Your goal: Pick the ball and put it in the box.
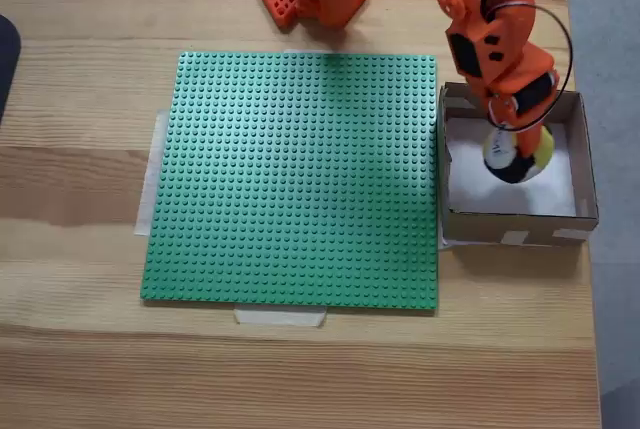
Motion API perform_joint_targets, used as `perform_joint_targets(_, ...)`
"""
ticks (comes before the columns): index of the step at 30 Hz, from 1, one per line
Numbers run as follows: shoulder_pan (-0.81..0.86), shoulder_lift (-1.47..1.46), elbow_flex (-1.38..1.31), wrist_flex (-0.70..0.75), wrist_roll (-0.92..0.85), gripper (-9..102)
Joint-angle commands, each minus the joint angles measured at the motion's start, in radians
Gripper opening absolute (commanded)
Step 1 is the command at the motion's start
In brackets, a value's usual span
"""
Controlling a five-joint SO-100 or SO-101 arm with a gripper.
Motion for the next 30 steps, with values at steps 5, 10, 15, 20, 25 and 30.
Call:
perform_joint_targets(5,-0.015,0.069,-0.075,0.015,0.002,18)
perform_joint_targets(10,-0.018,0.101,-0.071,0.037,0.017,21)
perform_joint_targets(15,-0.02,0.161,-0.034,0.032,0.025,22)
perform_joint_targets(20,-0.02,0.256,0.044,0.002,0.015,21)
perform_joint_targets(25,-0.017,0.362,0.117,-0.003,0.012,20)
perform_joint_targets(30,0.006,0.485,0.187,0.0,-0.02,18)
